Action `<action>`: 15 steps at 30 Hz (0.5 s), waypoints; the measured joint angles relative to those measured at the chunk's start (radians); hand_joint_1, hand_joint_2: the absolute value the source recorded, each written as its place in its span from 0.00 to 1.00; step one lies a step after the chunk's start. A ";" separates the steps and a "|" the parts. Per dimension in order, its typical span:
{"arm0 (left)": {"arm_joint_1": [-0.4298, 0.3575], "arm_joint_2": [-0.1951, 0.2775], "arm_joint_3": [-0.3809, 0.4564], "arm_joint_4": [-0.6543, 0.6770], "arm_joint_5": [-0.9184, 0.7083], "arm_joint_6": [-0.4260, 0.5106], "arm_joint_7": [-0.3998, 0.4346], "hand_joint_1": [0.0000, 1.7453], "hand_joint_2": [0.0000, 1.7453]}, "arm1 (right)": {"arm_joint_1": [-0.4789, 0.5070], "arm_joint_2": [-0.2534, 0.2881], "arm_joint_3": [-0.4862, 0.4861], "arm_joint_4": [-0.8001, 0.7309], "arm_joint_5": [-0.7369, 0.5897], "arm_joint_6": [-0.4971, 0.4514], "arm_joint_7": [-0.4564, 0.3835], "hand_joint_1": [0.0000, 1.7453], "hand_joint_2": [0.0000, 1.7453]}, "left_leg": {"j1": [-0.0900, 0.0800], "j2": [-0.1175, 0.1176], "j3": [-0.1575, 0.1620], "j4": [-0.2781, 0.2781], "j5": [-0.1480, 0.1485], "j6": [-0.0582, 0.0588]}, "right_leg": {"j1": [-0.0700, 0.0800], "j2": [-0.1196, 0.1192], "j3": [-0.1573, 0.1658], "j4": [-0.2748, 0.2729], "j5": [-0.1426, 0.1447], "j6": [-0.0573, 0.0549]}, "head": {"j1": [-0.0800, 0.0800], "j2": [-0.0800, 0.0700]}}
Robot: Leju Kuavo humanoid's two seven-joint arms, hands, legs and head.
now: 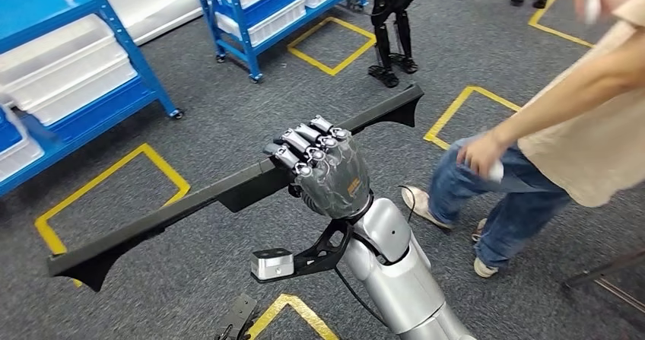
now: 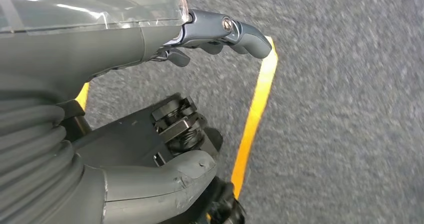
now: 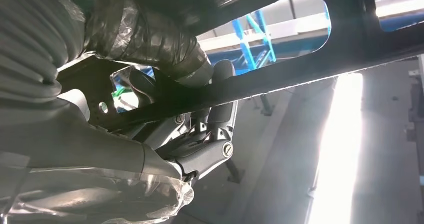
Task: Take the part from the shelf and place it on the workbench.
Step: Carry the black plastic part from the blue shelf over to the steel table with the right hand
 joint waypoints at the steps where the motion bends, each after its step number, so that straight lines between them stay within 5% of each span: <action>1: 0.000 0.000 0.000 0.000 0.000 0.000 0.000 0.00 1.00 | -0.001 -0.001 0.002 0.000 0.000 0.000 0.000 1.00 1.00 | -0.007 -0.009 0.020 -0.051 0.036 0.012 | 0.002 0.014 0.000 0.000 0.001 -0.002 | 0.000 0.000; 3: -0.002 0.001 0.000 0.000 0.000 0.000 -0.001 0.00 1.00 | -0.002 -0.002 0.004 0.001 0.000 0.000 0.003 1.00 1.00 | -0.022 -0.051 0.082 -0.191 0.100 0.038 | 0.001 0.040 -0.001 -0.001 0.005 -0.003 | 0.000 0.000; 5: -0.002 0.003 0.000 0.000 0.002 0.000 -0.001 0.00 1.00 | -0.004 -0.003 0.007 0.001 0.000 0.000 0.006 1.00 1.00 | -0.031 -0.078 0.116 -0.263 0.119 0.054 | -0.007 0.061 -0.004 -0.002 0.010 0.004 | 0.000 0.000; 7: -0.004 0.003 0.000 0.000 0.005 0.001 -0.001 0.00 1.00 | -0.004 -0.006 0.008 0.000 0.000 0.000 0.010 1.00 1.00 | -0.032 -0.064 0.127 -0.282 0.126 0.062 | -0.012 0.082 -0.005 -0.012 0.018 0.016 | 0.000 0.000; 9: -0.007 0.000 0.000 0.000 0.003 0.004 0.000 0.00 1.00 | -0.007 -0.009 0.010 -0.002 0.002 0.000 0.015 1.00 1.00 | -0.027 -0.038 0.145 -0.321 0.145 0.066 | -0.006 0.052 -0.009 -0.008 0.008 0.023 | 0.000 0.000; 12: -0.003 -0.003 0.000 0.000 -0.001 0.007 0.002 0.00 1.00 | -0.013 -0.013 0.015 -0.004 0.003 0.000 0.023 1.00 1.00 | -0.021 0.006 0.158 -0.353 0.160 0.064 | -0.009 -0.039 -0.073 0.128 -0.077 0.035 | 0.001 0.000; 14: 0.004 -0.002 0.000 0.000 0.001 0.010 0.004 0.00 1.00 | -0.007 -0.017 0.016 -0.004 0.003 0.000 0.022 1.00 1.00 | -0.016 0.038 0.154 -0.346 0.154 0.056 | -0.021 -0.058 -0.114 0.214 -0.105 0.051 | 0.000 0.000; 15: 0.005 -0.002 0.000 0.000 0.003 0.012 0.003 0.00 1.00 | -0.003 -0.019 0.016 -0.004 0.003 0.000 0.021 1.00 1.00 | -0.011 0.052 0.152 -0.338 0.148 0.049 | -0.028 -0.064 -0.111 0.211 -0.092 0.061 | 0.000 0.000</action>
